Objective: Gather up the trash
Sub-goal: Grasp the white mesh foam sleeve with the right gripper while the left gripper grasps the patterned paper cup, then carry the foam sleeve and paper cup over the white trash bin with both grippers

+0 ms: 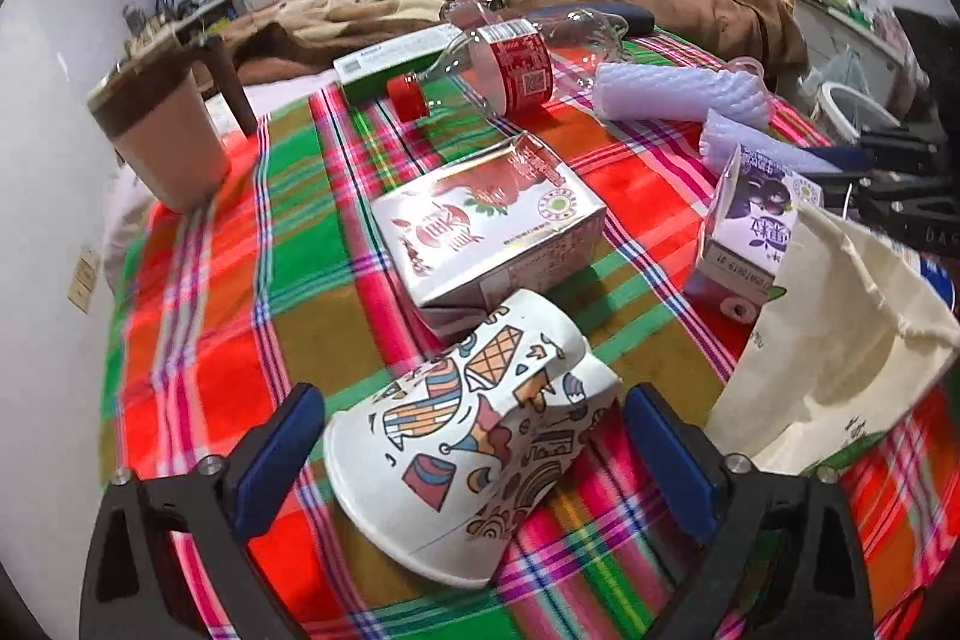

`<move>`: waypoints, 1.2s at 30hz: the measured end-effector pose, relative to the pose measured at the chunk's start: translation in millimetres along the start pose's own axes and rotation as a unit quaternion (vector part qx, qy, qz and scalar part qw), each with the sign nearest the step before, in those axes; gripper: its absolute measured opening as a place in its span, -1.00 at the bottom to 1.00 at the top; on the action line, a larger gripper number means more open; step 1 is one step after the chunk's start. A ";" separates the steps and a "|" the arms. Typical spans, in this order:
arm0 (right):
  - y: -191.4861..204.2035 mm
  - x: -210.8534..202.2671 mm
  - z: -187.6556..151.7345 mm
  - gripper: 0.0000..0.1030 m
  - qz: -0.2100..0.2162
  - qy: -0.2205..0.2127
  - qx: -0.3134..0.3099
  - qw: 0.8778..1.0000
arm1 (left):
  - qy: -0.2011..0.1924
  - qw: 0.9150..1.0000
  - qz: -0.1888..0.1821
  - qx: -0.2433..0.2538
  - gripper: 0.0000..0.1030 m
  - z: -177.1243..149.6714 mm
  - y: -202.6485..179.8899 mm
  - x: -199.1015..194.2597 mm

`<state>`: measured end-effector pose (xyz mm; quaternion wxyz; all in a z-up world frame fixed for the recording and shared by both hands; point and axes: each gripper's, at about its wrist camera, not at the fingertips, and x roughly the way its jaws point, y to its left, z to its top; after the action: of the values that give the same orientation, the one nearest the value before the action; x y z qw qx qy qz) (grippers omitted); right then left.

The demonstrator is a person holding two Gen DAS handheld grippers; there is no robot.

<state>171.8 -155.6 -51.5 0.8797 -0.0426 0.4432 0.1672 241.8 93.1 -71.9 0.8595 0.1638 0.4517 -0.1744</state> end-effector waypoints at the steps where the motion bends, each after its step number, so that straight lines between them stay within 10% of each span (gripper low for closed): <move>1: -0.2 -0.7 -0.1 -0.42 -0.001 -0.002 0.000 1.000 | -0.004 1.000 -0.003 -0.002 0.88 -0.8 -0.4 -1.4; 11: -5.6 -7.9 -3.9 -0.51 -0.001 -0.019 0.019 1.000 | -0.009 0.997 -0.041 -0.059 0.76 -7.6 4.1 -8.7; 14: -7.2 -12.2 -6.9 -0.51 -0.004 -0.025 0.026 0.999 | -0.013 0.997 -0.032 -0.071 0.55 -10.6 1.6 -13.7; 15: -7.6 -14.6 -8.0 -0.51 -0.003 -0.029 0.028 0.999 | -0.015 0.997 -0.027 -0.077 0.15 -12.5 1.3 -16.1; 36: -13.7 -39.4 -23.0 -0.52 -0.003 -0.059 0.054 0.997 | -0.047 0.996 -0.005 -0.080 0.02 -17.2 -24.6 -37.4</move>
<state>137.0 -183.7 -35.1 0.9058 0.0134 0.3987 0.1426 198.6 84.6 -53.0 0.8891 0.0840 0.4244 -0.1495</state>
